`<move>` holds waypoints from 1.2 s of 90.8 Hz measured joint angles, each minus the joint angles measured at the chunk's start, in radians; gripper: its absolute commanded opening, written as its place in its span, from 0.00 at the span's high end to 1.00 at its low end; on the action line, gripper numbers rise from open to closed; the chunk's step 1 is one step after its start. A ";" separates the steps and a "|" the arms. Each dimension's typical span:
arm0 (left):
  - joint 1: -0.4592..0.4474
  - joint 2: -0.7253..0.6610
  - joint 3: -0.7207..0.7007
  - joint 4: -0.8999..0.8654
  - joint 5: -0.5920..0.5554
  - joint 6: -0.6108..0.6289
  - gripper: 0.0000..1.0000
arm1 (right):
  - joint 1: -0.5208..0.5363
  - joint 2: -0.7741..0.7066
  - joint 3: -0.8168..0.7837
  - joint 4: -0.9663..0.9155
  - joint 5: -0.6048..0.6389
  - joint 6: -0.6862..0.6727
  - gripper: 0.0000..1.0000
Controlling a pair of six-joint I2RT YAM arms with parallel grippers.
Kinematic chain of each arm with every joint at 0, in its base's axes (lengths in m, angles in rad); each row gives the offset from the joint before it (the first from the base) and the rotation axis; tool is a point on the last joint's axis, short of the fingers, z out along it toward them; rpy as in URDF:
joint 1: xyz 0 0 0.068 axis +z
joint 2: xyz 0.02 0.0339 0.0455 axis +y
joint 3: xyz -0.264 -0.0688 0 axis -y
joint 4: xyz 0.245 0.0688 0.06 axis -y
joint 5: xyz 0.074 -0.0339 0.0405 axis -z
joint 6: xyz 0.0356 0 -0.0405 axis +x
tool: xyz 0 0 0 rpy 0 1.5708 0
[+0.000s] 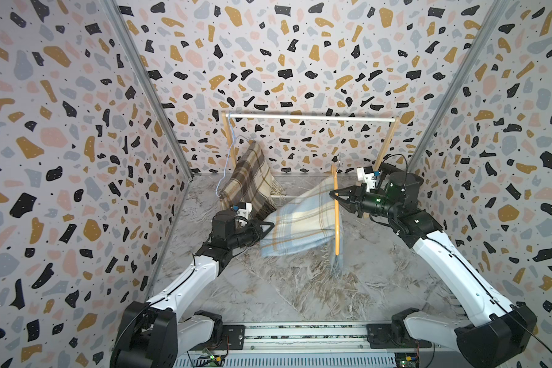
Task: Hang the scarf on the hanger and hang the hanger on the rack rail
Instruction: Hang the scarf on the hanger, then place the hanger at the clothesline.
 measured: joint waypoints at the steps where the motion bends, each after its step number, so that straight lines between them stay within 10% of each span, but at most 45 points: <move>1: 0.000 0.000 -0.004 0.003 0.000 0.000 1.00 | 0.000 0.000 0.003 0.002 0.000 0.002 1.00; 78: -0.019 -0.023 0.109 -0.089 0.045 0.130 0.42 | -0.019 0.065 0.222 -0.038 -0.005 -0.014 1.00; 109: -0.245 -0.145 0.420 -0.110 0.055 0.175 0.25 | -0.025 0.069 0.222 -0.044 0.037 0.014 1.00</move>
